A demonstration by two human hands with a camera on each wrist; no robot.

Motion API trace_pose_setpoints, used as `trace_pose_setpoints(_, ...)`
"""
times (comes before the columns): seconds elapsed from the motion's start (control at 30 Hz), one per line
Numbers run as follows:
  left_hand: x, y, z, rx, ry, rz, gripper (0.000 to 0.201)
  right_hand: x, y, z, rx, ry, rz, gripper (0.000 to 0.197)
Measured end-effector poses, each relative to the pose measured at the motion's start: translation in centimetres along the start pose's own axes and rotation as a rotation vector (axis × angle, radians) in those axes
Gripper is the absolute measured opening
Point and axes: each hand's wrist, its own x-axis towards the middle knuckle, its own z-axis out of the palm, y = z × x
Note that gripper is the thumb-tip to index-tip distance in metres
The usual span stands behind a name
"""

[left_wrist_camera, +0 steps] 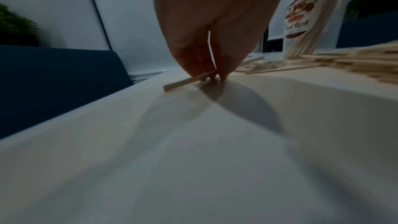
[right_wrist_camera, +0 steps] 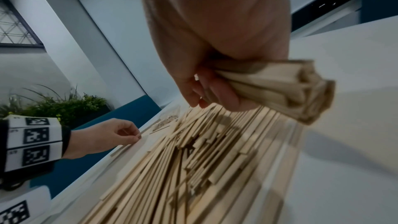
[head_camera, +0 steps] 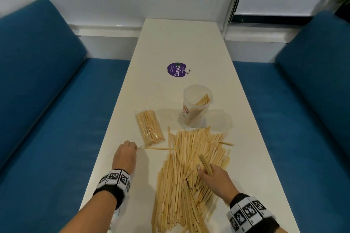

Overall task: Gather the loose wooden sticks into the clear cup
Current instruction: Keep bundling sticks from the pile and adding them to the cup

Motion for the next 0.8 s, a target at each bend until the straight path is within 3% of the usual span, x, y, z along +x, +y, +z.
trace_pose_setpoints(0.27,-0.7,4.8,0.0,-0.167,-0.005,0.299,0.012,0.6,0.3,0.4,0.013,0.016,-0.009,0.023)
trace_pose_setpoints(0.37,-0.1,5.7,0.1,-0.102,-0.128,0.328,0.014,0.5,0.4,0.4,0.017,0.010,-0.018,0.022)
trace_pose_setpoints(0.57,0.2,5.8,0.6,0.057,-0.227,0.307,0.032,0.6,0.9,-0.1,0.052,0.073,-0.001,0.016)
trace_pose_setpoints(0.63,-0.1,6.2,0.4,0.120,-0.178,0.309,0.037,0.6,0.8,0.1,0.063,0.112,0.011,0.016)
trace_pose_setpoints(0.73,-0.9,6.6,0.1,0.115,-0.209,0.228,0.022,0.5,0.2,0.4,0.086,0.170,0.061,0.037)
trace_pose_setpoints(0.8,-1.7,6.5,0.2,0.102,-0.243,0.144,0.028,0.8,0.0,0.4,0.087,0.194,0.116,0.058)
